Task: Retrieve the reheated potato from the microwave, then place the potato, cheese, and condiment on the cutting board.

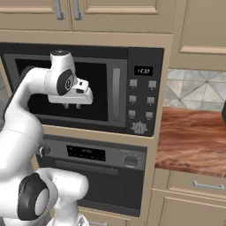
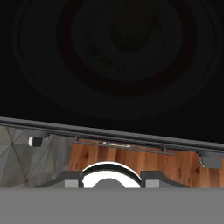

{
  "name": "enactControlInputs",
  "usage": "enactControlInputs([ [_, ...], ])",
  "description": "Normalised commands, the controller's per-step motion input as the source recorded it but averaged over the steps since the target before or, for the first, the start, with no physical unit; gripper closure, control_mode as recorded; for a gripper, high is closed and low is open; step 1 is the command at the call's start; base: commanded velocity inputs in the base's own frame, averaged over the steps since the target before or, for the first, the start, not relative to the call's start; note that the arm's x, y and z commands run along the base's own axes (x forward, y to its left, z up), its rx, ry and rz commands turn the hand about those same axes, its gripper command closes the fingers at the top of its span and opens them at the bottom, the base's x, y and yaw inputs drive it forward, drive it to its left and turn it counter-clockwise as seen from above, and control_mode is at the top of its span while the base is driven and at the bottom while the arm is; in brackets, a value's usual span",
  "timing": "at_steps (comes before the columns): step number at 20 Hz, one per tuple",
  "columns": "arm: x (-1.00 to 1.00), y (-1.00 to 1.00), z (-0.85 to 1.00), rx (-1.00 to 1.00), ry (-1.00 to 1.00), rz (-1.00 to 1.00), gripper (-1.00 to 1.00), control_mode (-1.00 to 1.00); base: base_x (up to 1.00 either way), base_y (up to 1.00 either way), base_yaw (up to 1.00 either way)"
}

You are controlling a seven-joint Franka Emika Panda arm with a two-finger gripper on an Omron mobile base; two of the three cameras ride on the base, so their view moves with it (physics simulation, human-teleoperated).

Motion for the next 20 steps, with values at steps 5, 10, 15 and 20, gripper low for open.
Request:
enactControlInputs([
  [5,-0.16,0.0,0.0,0.0,-0.04,0.01,-1.0,-1.0,0.0,0.0,0.0],
  [10,-0.3,-0.05,0.0,0.0,-0.22,0.0,-1.0,-1.0,0.0,0.0,0.0],
  [15,-0.26,-0.12,0.04,0.0,-0.25,0.0,-1.0,-1.0,0.0,0.0,0.0],
  [20,-0.17,-0.26,0.09,0.0,-0.06,-0.07,-1.0,-1.0,0.0,0.0,0.0],
])
